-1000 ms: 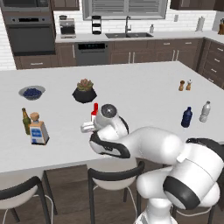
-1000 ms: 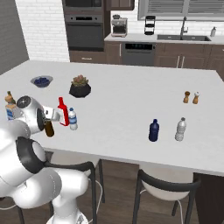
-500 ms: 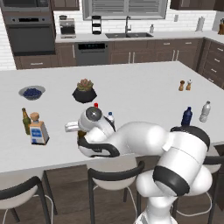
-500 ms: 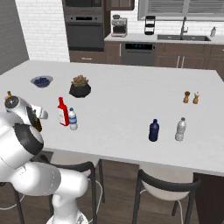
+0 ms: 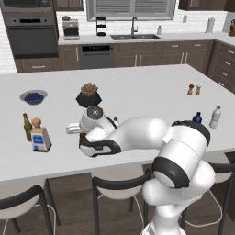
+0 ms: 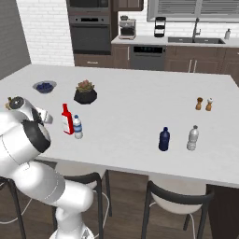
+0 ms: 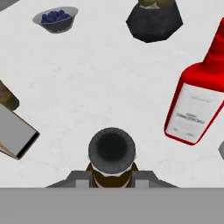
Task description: Move the plastic bottles in the middle to the plastics group, and the glass bottles in the middle to the glass group.
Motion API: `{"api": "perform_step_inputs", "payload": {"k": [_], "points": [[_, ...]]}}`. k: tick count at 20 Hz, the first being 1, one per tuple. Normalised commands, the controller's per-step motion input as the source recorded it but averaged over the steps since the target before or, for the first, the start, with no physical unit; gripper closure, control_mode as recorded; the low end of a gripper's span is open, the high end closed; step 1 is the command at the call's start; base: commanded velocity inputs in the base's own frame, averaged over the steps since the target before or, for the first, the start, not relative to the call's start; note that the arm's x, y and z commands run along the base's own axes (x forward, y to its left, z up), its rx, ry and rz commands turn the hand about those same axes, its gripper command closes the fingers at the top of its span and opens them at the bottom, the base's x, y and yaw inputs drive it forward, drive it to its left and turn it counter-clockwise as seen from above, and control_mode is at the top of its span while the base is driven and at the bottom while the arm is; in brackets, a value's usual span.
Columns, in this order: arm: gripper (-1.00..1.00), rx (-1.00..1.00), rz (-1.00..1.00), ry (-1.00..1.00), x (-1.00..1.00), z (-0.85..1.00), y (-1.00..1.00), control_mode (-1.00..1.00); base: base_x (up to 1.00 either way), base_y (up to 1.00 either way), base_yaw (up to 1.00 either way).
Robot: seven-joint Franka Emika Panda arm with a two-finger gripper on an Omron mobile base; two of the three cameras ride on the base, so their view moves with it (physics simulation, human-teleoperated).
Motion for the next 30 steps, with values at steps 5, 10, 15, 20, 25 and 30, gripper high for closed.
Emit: {"api": "perform_step_inputs", "payload": {"k": [5, 10, 15, 20, 25, 30], "points": [[1.00, 0.00, 0.00, 0.08, 0.38, 0.00, 0.17, -1.00, 0.00, 0.00, 0.00], [1.00, 0.00, 0.00, 0.04, 0.28, 0.00, 0.22, -1.00, 0.00, 0.00, 0.00], [1.00, 0.00, 0.00, 0.01, 0.16, 0.00, 0.32, -1.00, 0.00, 0.00, 0.00], [1.00, 0.00, 0.00, 0.00, 0.22, -0.02, 0.21, -1.00, 0.00, 0.00, 0.00], [1.00, 0.00, 0.00, 0.00, 0.10, -0.12, 0.21, -1.00, 0.00, 0.00, 0.00], [1.00, 0.00, 0.00, 0.00, 0.06, -0.10, 0.19, -1.00, 0.00, 0.00, 0.00]]}}
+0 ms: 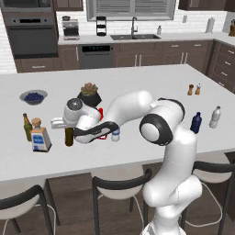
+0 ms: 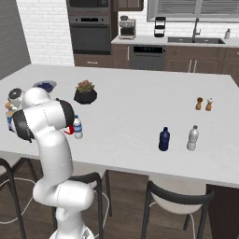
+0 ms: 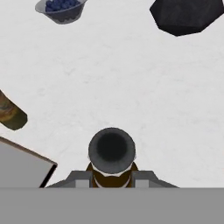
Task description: Move the plastic bottles in the middle to the plastics group, and the glass bottles in the middle to the glass group.
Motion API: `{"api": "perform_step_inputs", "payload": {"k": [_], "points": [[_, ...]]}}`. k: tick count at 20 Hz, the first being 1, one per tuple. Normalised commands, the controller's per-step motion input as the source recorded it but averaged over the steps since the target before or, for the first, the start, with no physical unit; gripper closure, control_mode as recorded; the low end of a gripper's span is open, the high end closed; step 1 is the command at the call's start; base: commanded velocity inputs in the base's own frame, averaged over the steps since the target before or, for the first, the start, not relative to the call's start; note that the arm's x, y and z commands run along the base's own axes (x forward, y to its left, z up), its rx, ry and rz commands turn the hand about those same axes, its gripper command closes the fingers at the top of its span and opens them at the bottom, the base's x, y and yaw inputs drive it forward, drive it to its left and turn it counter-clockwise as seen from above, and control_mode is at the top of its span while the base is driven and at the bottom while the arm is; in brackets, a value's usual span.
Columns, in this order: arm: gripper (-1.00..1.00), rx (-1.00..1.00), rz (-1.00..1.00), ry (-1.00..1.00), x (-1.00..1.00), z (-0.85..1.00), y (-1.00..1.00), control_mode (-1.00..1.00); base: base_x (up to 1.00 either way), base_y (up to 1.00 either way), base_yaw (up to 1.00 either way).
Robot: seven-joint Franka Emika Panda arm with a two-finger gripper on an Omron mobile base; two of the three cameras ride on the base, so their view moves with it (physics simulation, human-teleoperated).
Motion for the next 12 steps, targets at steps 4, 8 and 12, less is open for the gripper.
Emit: {"api": "perform_step_inputs", "payload": {"k": [4, 8, 12], "points": [[1.00, 0.00, 0.00, 0.00, 0.12, -0.01, 0.11, -1.00, 0.00, 0.00, 0.00], [1.00, 0.00, 0.00, 0.00, 0.19, -0.01, 0.11, -1.00, 0.00, 0.00, 0.00], [1.00, 0.00, 0.00, 0.00, 0.32, 0.00, 0.06, -1.00, 0.00, 0.00, 0.00]]}}
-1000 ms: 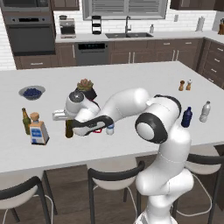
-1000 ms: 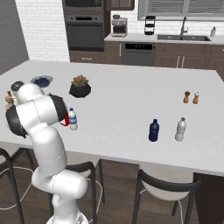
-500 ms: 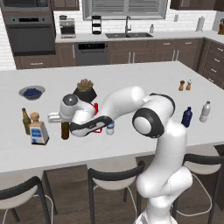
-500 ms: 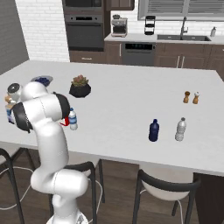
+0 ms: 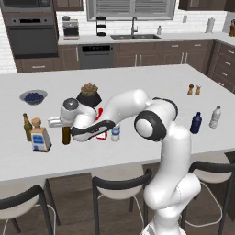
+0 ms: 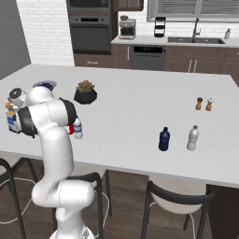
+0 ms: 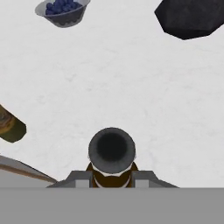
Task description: Move the plastic bottles in the middle to the plastics group, and the glass bottles in the middle to the glass group.
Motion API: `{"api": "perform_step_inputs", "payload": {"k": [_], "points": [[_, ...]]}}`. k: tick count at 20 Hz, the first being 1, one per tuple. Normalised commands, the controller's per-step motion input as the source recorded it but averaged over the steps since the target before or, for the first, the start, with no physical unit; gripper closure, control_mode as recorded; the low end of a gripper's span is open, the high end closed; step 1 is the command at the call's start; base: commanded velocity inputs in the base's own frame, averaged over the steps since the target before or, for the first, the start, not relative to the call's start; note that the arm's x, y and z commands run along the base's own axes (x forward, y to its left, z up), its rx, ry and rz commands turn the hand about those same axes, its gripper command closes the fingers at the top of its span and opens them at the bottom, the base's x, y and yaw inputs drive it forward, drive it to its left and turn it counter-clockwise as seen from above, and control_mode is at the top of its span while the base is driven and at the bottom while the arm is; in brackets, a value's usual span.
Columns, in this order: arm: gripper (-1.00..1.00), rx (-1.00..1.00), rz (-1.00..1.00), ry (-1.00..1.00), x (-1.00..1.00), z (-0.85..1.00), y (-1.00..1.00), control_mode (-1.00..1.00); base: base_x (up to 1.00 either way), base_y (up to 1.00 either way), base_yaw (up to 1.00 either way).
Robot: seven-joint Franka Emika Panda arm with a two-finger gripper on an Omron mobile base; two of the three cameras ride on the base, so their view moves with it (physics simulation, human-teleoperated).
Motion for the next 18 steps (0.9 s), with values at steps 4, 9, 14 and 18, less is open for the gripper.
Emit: {"api": "perform_step_inputs", "payload": {"k": [4, 9, 14, 18], "points": [[1.00, 0.00, 0.00, 0.02, 0.04, 0.00, 0.02, -1.00, 0.00, 0.00, 0.00], [1.00, -0.02, 0.00, 0.05, 0.04, 0.00, 0.05, -1.00, 0.00, 0.00, 0.00], [1.00, -0.01, 0.00, 0.07, 0.15, 0.00, 0.00, -1.00, 0.00, 0.00, 0.00], [1.00, -0.06, 0.00, 0.13, 0.16, 0.00, 0.00, -1.00, 0.00, 0.00, 0.00]]}}
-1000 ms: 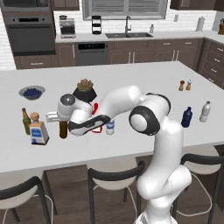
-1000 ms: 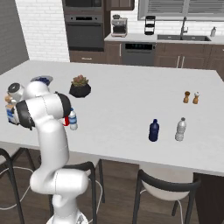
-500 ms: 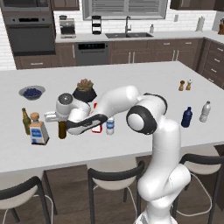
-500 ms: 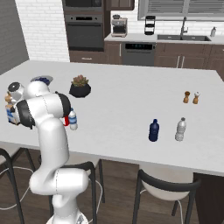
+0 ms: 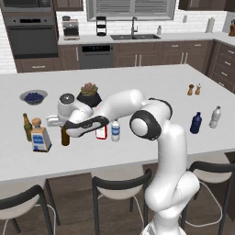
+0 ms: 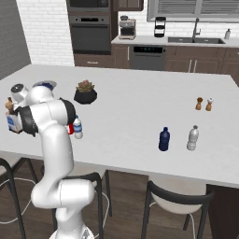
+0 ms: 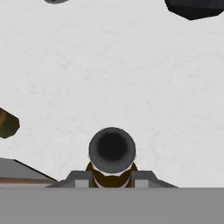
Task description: Move the plastic bottles in the middle to the plastics group, and the glass bottles in the middle to the glass group.
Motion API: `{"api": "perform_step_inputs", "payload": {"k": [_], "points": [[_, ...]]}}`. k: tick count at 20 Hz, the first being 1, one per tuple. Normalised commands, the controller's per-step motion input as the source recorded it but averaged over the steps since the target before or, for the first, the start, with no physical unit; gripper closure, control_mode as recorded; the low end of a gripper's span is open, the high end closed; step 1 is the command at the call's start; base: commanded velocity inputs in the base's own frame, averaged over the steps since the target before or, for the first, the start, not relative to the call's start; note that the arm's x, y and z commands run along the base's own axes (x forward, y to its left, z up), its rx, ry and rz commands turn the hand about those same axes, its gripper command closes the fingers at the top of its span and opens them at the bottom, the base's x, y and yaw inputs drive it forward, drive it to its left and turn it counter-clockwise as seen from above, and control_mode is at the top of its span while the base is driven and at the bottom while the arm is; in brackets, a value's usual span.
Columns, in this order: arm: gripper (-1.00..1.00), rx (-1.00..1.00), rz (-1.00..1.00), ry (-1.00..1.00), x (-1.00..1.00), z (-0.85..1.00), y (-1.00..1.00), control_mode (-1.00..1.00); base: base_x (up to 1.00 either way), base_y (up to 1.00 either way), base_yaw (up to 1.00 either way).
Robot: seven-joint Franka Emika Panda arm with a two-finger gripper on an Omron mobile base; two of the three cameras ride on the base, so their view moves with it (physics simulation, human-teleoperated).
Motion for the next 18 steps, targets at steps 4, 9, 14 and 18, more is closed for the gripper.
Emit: {"api": "perform_step_inputs", "payload": {"k": [4, 9, 14, 18], "points": [[1.00, -0.05, 0.00, 0.07, 0.18, 0.00, 0.00, -1.00, 0.00, 0.00, 0.00], [1.00, -0.05, 0.00, 0.00, 0.04, -0.18, 0.00, -1.00, 0.00, 0.00, 0.00], [1.00, -0.06, 0.00, 0.00, 0.03, -0.43, 0.00, -1.00, 0.00, 0.00, 0.00], [1.00, -0.02, 0.00, 0.00, 0.02, -0.41, 0.00, -1.00, 0.00, 0.00, 0.00]]}}
